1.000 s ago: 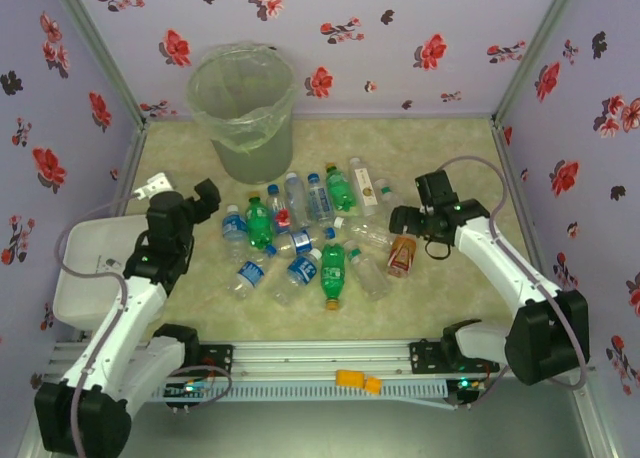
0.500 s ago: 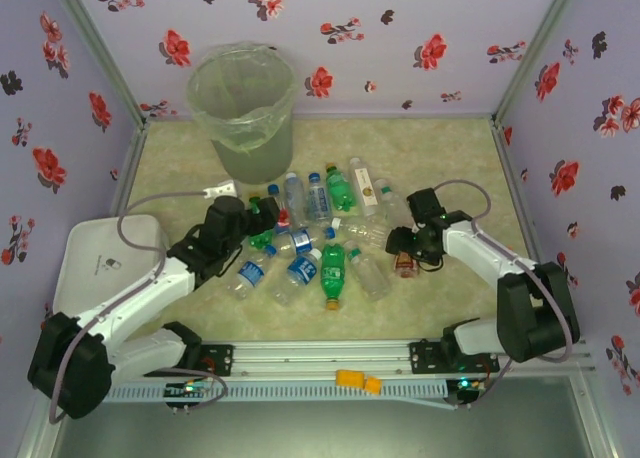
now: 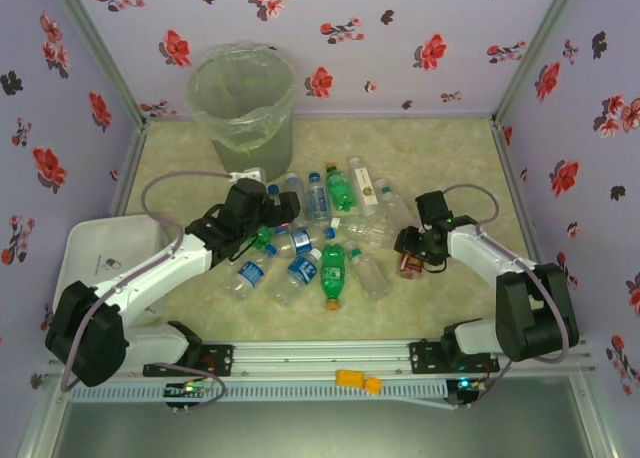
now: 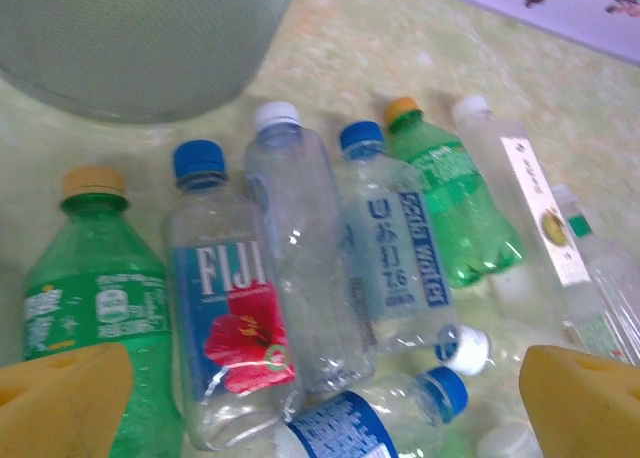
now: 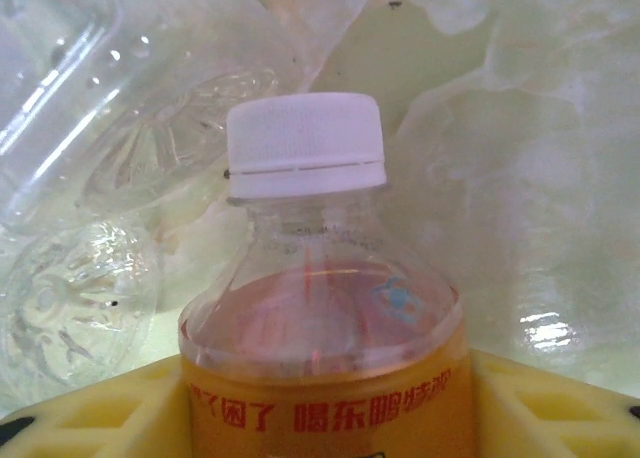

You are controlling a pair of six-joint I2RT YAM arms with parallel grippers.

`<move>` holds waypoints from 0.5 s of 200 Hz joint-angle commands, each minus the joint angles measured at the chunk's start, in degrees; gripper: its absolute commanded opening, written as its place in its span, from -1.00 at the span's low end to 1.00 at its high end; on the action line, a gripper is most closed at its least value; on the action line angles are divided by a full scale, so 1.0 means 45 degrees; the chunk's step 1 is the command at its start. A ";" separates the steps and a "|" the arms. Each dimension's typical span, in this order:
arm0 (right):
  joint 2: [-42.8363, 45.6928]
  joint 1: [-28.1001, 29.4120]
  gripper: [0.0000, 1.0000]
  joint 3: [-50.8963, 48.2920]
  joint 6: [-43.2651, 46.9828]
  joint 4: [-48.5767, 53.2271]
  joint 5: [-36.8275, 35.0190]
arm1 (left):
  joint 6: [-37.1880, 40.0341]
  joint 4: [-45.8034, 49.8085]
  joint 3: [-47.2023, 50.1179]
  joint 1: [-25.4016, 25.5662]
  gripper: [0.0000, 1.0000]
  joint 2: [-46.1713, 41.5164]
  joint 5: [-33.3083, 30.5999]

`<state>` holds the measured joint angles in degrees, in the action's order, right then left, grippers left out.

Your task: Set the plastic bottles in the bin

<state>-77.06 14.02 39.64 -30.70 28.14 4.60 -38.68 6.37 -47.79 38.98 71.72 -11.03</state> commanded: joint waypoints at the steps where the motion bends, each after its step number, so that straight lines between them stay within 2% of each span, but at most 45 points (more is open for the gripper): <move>1: 0.0764 -0.0112 0.08 -0.0061 -0.0057 0.0312 0.0124 | 0.0428 -0.1789 0.0524 0.0145 1.00 -0.0443 0.1377; 23: 0.1883 -0.0118 0.03 0.0519 -0.0195 0.0925 0.0587 | 0.0847 -0.3309 0.0762 0.0216 1.00 -0.0543 0.3014; 50: 0.2993 -0.0131 0.02 0.1779 -0.0528 0.1090 0.1572 | 0.1668 -0.3435 -0.0042 0.0680 1.00 -0.0103 0.4221; 100: 0.2631 -0.0117 0.01 0.3892 -0.1333 -0.0122 0.4145 | 0.2987 -0.3695 -0.1320 0.2086 1.00 0.1229 0.5884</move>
<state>-63.61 13.74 53.06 -34.15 29.76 15.40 -30.61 -7.38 -50.70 45.52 74.89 9.45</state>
